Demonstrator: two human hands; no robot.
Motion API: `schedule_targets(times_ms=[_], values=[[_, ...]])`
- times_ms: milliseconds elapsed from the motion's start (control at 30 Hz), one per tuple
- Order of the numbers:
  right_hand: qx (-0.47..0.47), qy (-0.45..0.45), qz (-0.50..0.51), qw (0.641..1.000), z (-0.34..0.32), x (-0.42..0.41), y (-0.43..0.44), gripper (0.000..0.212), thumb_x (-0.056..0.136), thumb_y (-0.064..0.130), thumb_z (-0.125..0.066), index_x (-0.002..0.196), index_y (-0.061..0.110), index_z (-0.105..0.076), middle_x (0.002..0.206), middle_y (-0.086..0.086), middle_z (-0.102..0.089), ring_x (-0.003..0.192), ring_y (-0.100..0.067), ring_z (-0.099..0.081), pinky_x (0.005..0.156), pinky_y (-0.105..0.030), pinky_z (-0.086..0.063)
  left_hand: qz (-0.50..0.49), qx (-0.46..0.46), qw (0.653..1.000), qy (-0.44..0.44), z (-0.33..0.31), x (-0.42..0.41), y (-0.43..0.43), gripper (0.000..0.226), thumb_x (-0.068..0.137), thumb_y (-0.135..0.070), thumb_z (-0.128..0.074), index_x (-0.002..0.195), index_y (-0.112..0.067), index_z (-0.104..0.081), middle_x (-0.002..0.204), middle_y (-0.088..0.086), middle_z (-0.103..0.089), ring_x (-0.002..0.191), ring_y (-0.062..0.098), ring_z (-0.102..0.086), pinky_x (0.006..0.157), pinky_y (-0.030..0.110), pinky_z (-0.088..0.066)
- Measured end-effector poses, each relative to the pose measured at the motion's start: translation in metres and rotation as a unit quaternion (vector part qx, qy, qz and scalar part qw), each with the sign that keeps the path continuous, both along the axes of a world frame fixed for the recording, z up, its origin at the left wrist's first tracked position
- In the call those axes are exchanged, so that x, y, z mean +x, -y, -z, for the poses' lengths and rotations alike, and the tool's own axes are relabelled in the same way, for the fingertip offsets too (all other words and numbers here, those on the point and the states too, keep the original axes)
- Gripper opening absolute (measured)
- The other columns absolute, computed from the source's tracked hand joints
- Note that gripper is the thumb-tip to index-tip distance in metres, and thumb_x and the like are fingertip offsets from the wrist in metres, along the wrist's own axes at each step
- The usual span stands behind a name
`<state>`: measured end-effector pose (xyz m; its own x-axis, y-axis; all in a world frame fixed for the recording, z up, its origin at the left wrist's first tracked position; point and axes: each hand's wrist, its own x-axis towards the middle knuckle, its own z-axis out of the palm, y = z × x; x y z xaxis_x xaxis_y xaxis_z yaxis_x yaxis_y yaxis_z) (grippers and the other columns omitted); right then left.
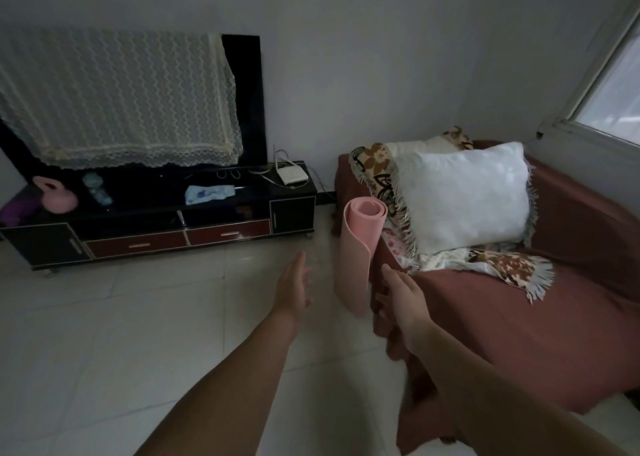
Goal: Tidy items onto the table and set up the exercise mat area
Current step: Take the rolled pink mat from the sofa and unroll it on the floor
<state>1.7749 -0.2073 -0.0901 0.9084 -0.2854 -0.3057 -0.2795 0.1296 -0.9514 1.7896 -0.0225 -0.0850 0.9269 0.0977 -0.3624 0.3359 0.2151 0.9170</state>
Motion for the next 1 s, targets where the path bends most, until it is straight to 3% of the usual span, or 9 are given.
schedule_targets(times_ms=[100, 200, 300, 433, 600, 767, 867, 1000], values=[[-0.005, -0.002, 0.008, 1.0, 0.0, 0.047, -0.005, 0.027, 0.095, 0.039, -0.061, 0.115, 0.022, -0.064, 0.106, 0.0, -0.066, 0.09, -0.02, -0.065, 0.066, -0.03, -0.046, 0.017, 0.0, 1.0, -0.002, 0.002, 0.048, -0.005, 0.056, 0.097, -0.054, -0.036, 0.146, -0.027, -0.039, 0.144, 0.002, -0.048, 0.124, 0.021, -0.048, 0.076, 0.029, -0.041], [-0.006, -0.011, 0.011, 1.0, 0.008, 0.095, -0.004, 0.03, 0.094, 0.041, -0.061, 0.117, 0.022, -0.064, 0.114, -0.004, -0.068, 0.099, -0.025, -0.067, 0.071, -0.032, -0.048, 0.02, 0.003, 1.0, -0.006, 0.007, 0.095, -0.007, 0.058, 0.095, -0.057, -0.036, 0.145, -0.028, -0.039, 0.145, 0.001, -0.048, 0.121, 0.02, -0.049, 0.073, 0.029, -0.042], [0.004, -0.024, 0.015, 1.0, 0.022, 0.146, -0.002, 0.037, 0.095, 0.042, -0.059, 0.123, 0.019, -0.063, 0.113, -0.007, -0.068, 0.095, -0.022, -0.066, 0.065, -0.029, -0.049, 0.017, 0.015, 1.0, -0.015, 0.02, 0.143, -0.006, 0.059, 0.094, -0.058, -0.036, 0.146, -0.028, -0.039, 0.145, 0.001, -0.048, 0.123, 0.021, -0.048, 0.078, 0.032, -0.043], [0.033, -0.033, 0.007, 0.999, 0.037, 0.217, 0.009, 0.027, 0.099, 0.035, -0.056, 0.119, 0.018, -0.062, 0.098, -0.001, -0.063, 0.085, -0.018, -0.063, 0.047, -0.019, -0.048, 0.014, 0.027, 0.999, -0.03, 0.032, 0.215, 0.008, 0.058, 0.095, -0.055, -0.036, 0.147, -0.027, -0.037, 0.146, 0.002, -0.046, 0.127, 0.021, -0.047, 0.092, 0.039, -0.041], [0.018, -0.044, 0.014, 0.999, 0.061, 0.322, 0.046, 0.025, 0.096, 0.041, -0.059, 0.113, 0.024, -0.063, 0.099, 0.003, -0.063, 0.088, -0.019, -0.063, 0.067, -0.031, -0.049, 0.015, 0.041, 0.998, -0.05, 0.04, 0.318, 0.045, 0.059, 0.096, -0.055, -0.036, 0.148, -0.027, -0.036, 0.148, 0.003, -0.044, 0.131, 0.025, -0.045, 0.096, 0.041, -0.038], [0.013, -0.074, 0.034, 0.997, 0.081, 0.406, 0.087, 0.038, 0.091, 0.048, -0.063, 0.116, 0.019, -0.064, 0.097, 0.0, -0.065, 0.083, -0.02, -0.065, 0.062, -0.029, -0.049, 0.032, 0.051, 0.995, -0.078, 0.057, 0.4, 0.08, 0.059, 0.096, -0.055, -0.036, 0.148, -0.027, -0.035, 0.148, 0.003, -0.045, 0.13, 0.025, -0.046, 0.1, 0.044, -0.038], [0.004, -0.096, 0.037, 0.995, 0.09, 0.442, 0.104, 0.047, 0.089, 0.053, -0.062, 0.123, 0.021, -0.062, 0.112, -0.002, -0.068, 0.096, -0.026, -0.068, 0.08, -0.041, -0.054, 0.046, 0.061, 0.993, -0.095, 0.072, 0.436, 0.097, 0.058, 0.096, -0.056, -0.036, 0.147, -0.029, -0.036, 0.147, 0.002, -0.046, 0.13, 0.024, -0.046, 0.101, 0.044, -0.039], [-0.004, -0.123, 0.061, 0.991, 0.107, 0.484, 0.123, 0.047, 0.092, 0.049, -0.061, 0.126, 0.017, -0.061, 0.111, -0.003, -0.066, 0.094, -0.022, -0.066, 0.077, -0.033, -0.048, 0.071, 0.084, 0.986, -0.122, 0.101, 0.488, 0.121, 0.059, 0.095, -0.055, -0.039, 0.147, -0.027, -0.035, 0.147, 0.0, -0.044, 0.132, 0.024, -0.043, 0.107, 0.048, -0.037]])
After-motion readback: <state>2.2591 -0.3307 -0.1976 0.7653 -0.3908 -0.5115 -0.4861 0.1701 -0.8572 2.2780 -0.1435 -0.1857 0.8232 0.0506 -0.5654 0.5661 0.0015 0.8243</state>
